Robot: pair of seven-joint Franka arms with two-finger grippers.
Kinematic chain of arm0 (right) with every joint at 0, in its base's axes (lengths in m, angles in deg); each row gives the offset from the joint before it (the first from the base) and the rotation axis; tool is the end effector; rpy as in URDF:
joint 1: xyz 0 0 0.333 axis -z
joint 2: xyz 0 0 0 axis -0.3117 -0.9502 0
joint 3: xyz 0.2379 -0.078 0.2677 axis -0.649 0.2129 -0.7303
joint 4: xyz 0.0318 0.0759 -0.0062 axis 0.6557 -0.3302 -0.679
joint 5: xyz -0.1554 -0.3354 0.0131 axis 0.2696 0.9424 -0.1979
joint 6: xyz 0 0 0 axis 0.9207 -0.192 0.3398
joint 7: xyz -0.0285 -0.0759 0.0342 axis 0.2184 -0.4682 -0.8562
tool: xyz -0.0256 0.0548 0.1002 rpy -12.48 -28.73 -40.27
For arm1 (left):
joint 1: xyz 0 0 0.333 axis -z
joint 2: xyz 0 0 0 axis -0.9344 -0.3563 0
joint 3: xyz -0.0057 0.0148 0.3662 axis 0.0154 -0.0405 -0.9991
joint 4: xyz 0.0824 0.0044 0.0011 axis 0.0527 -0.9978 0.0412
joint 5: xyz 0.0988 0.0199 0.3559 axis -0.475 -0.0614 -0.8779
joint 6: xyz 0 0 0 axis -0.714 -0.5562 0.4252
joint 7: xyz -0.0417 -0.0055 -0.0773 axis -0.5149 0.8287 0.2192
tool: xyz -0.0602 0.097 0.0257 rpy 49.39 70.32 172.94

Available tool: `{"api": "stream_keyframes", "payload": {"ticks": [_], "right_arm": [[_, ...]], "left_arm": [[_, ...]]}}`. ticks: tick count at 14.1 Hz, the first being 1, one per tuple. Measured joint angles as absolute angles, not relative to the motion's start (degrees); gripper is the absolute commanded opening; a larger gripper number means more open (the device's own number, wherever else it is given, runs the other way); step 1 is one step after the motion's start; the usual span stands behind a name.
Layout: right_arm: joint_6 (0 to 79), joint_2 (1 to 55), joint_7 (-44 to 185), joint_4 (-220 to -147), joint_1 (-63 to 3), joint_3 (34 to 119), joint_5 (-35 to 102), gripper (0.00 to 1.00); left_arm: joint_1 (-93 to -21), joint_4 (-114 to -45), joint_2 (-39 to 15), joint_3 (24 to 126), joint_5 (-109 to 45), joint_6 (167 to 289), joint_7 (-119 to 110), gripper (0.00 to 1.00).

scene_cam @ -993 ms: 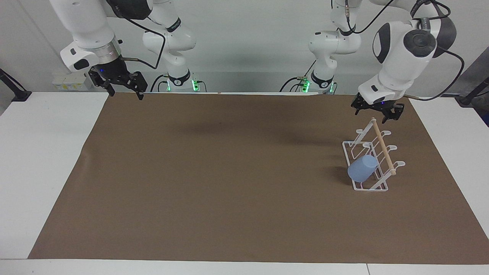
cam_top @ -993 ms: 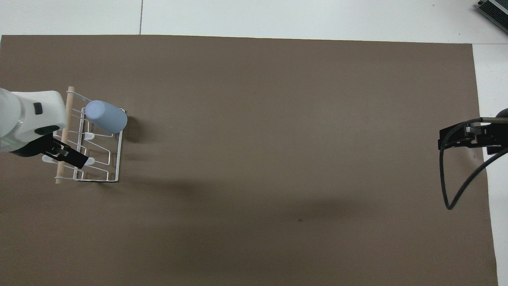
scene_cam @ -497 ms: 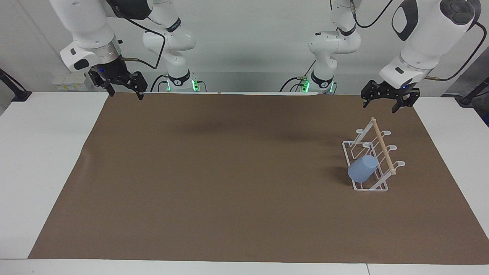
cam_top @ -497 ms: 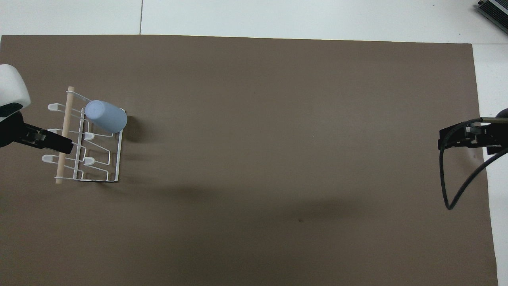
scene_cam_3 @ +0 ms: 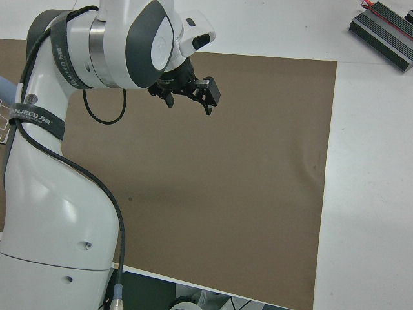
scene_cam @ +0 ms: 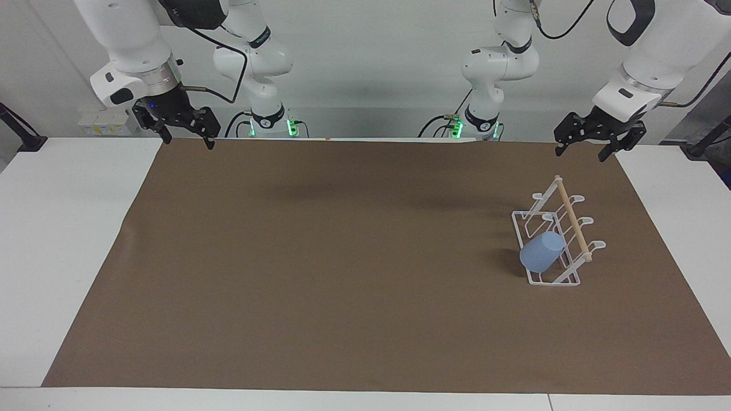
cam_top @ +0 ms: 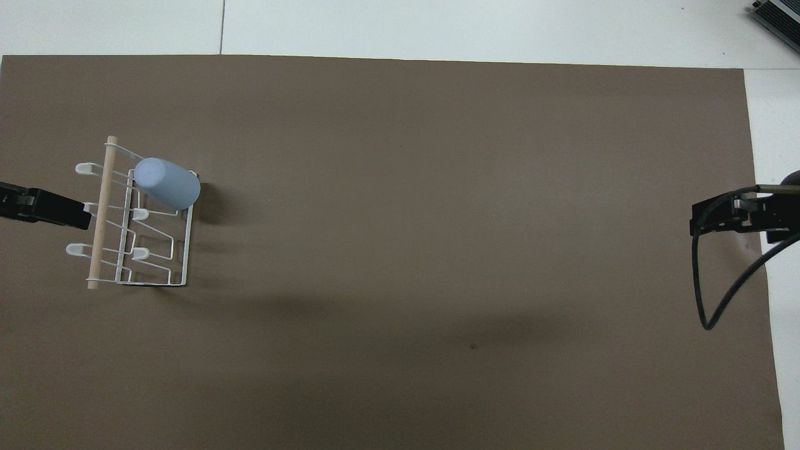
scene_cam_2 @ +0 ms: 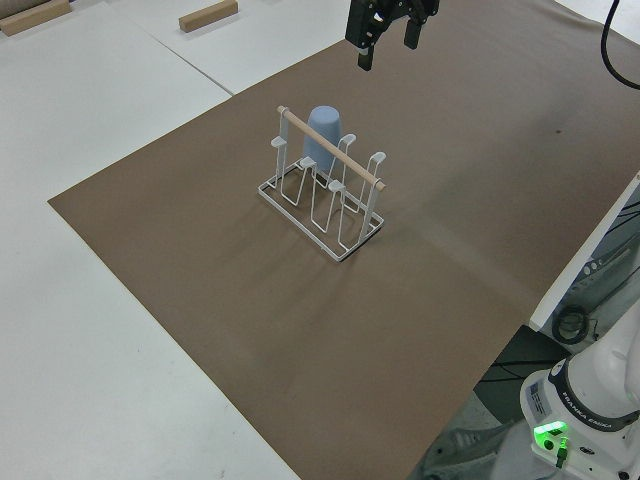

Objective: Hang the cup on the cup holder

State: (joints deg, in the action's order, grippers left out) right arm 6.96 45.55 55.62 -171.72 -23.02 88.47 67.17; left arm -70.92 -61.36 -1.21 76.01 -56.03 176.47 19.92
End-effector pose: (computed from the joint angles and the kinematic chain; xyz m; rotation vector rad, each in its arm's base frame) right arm 0.5047 -0.0067 0.6678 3.0795 -0.1903 -0.1135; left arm 0.5156 -0.0224 0.6666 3.0954 -0.3083 -0.0741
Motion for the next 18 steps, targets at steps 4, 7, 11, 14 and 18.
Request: {"api": "stream_keyframes", "payload": {"ticks": [4, 7, 11, 14, 18], "right_arm": [[6.96, 45.55, 55.62, -171.73, -23.02, 88.47, 67.17, 1.0], [6.96, 45.56, 55.62, -171.73, -23.02, 88.47, 67.17, 1.0], [6.96, 45.56, 55.62, -171.74, -23.02, 88.47, 67.17, 1.0], [6.96, 45.56, 55.62, -171.74, -23.02, 88.47, 67.17, 1.0], [6.96, 45.56, 55.62, -171.75, -23.02, 88.47, 67.17, 1.0]], "left_arm": [[-70.94, -61.29, -1.22, 76.09, -56.04, 175.78, 19.71, 1.0], [-71.36, -61.29, -1.22, 75.99, -56.05, 175.73, 19.71, 1.0], [-71.58, -61.29, -1.22, 76.21, -56.05, 175.46, 19.73, 1.0], [-71.57, -61.28, -1.22, 76.32, -56.05, 175.65, 19.73, 1.0], [-65.51, -61.23, -1.22, 70.16, -56.06, 175.86, 19.73, 1.0]]}}
